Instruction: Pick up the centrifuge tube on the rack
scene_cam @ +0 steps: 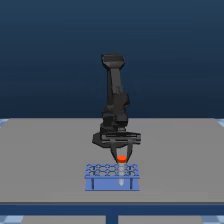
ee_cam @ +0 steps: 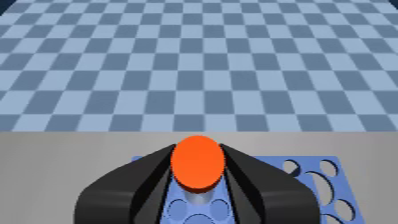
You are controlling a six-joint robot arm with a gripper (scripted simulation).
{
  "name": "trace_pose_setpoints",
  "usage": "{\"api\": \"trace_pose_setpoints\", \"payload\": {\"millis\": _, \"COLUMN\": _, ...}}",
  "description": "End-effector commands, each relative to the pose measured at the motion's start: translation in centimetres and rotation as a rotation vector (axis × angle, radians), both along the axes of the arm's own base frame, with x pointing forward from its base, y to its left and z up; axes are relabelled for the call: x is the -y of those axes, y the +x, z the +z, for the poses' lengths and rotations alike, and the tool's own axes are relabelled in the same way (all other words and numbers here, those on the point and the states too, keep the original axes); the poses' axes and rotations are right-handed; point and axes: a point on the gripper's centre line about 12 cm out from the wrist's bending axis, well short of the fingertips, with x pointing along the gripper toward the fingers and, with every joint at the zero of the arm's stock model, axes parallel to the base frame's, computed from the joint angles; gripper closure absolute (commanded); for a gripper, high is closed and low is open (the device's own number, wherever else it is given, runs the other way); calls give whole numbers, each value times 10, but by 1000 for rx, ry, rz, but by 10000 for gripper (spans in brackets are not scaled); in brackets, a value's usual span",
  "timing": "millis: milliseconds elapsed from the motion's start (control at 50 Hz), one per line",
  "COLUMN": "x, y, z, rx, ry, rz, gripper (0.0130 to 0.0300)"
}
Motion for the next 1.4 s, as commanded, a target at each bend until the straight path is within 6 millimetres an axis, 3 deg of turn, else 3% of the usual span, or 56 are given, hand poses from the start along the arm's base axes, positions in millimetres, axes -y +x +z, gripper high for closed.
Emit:
{"api": "trace_pose_setpoints", "payload": {"millis": 20, "x": 0, "y": 0, "z": 1, "rx": 0, "ry": 0, "rz": 0, "gripper": 300}}
{"api": "trace_pose_setpoints", "payload": {"millis": 1400, "x": 0, "y": 0, "z": 50, "rx": 0, "ry": 0, "rz": 0, "gripper": 300}}
